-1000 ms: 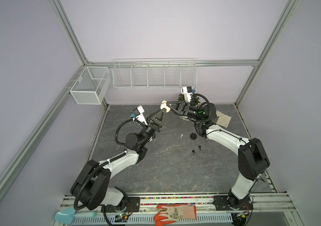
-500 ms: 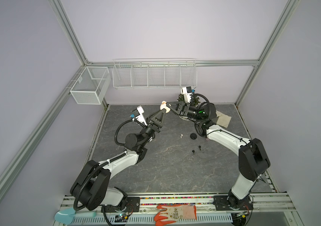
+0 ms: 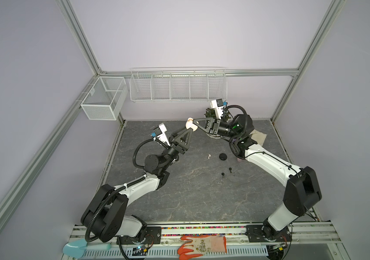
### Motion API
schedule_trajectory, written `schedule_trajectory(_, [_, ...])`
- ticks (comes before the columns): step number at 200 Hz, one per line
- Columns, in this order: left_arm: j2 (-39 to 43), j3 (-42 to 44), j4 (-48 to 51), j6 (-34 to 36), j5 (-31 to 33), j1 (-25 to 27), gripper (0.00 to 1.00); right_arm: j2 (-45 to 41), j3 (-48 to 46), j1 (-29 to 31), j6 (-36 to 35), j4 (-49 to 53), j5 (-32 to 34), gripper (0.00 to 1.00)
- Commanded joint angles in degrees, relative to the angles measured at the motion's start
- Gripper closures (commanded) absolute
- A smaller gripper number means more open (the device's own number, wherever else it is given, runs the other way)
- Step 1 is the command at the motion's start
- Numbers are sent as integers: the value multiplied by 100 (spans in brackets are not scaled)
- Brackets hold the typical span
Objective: Insert the wireless bluetooth earbuds into the charging case
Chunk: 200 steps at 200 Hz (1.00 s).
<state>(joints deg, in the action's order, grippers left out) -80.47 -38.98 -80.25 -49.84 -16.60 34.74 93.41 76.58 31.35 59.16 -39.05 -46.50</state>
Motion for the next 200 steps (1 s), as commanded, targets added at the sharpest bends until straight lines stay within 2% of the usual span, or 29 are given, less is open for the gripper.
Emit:
schedule_trajectory(1, [137,113,-92,142,-503,-46,34,-384,318,-125,-1491,1662,-98,89])
schedule_trajectory(33, [64,359,-96,318,-1031,-97,31,-464,445,-226,-1985,2177,-413,91])
schedule_trajectory(51, [-38,390,-96,492,-1587,-130,32,-547,462,-239,-2437,2609,-525,92])
schedule_trajectory(78, [-101,375,-91,737,-2748,-220,32,-714,708,-273,-3450,3943,-667,92])
schedule_trajectory(95, [-37,554,-80,936,-3159,-286,34,-788,795,-304,-3933,4541,-720,93])
schedule_trajectory(136, [24,953,-38,1480,-3328,-433,34,-902,838,-372,-4479,5204,-844,93])
schedule_trajectory(170, [-167,778,-44,1652,-3377,-435,35,-949,927,-373,-5005,5793,-889,93])
schedule_trajectory(200, [-392,528,-79,1535,-3359,-430,37,-975,932,-381,-5385,6180,-869,93])
